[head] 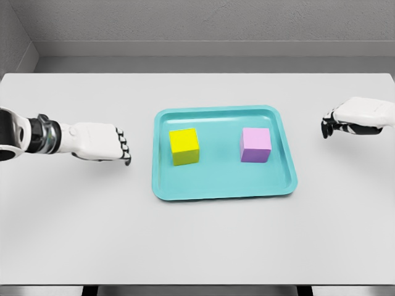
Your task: Push two cubes
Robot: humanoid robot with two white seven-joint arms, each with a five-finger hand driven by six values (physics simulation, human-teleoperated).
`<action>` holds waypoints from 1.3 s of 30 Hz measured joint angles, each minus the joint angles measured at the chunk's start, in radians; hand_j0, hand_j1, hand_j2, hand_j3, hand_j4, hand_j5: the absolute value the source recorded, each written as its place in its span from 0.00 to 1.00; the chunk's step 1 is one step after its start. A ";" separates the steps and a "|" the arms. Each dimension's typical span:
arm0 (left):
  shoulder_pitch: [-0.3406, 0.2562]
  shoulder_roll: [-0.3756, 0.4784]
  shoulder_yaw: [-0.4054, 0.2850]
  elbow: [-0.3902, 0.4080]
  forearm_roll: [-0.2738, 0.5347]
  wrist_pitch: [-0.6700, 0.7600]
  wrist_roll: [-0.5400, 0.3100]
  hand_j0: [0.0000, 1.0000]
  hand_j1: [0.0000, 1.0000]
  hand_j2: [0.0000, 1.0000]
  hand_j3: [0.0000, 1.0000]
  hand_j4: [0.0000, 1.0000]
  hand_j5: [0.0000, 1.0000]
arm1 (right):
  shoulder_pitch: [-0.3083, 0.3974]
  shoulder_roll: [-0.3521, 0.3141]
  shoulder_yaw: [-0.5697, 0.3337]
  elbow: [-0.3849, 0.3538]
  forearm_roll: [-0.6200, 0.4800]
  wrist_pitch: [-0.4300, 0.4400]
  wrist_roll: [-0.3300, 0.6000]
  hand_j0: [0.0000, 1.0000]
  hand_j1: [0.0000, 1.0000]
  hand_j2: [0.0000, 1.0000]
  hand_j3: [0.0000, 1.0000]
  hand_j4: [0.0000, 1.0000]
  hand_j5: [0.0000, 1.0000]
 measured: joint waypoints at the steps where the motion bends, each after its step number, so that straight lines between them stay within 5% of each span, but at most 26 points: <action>1: 0.000 -0.006 0.000 0.000 0.003 0.000 0.000 0.69 0.69 0.69 0.69 0.69 0.69 | -0.005 0.004 0.003 0.001 0.001 0.000 0.020 0.21 0.21 0.21 0.21 0.21 0.21; 10: -0.009 -0.030 -0.002 -0.002 0.077 0.000 0.000 0.70 0.70 0.70 0.70 0.70 0.70 | -0.121 0.089 0.079 0.003 0.096 0.000 0.068 0.18 0.18 0.18 0.18 0.18 0.18; 23: -0.017 -0.085 -0.002 0.083 0.080 0.000 0.000 0.70 0.70 0.70 0.70 0.70 0.70 | -0.252 0.114 0.290 -0.009 0.170 0.000 0.070 0.15 0.15 0.15 0.15 0.15 0.15; 39: -0.037 -0.115 -0.002 0.094 0.090 0.000 0.000 0.70 0.70 0.70 0.70 0.70 0.70 | -0.267 0.132 0.370 -0.068 0.174 0.000 0.070 0.15 0.15 0.15 0.15 0.15 0.15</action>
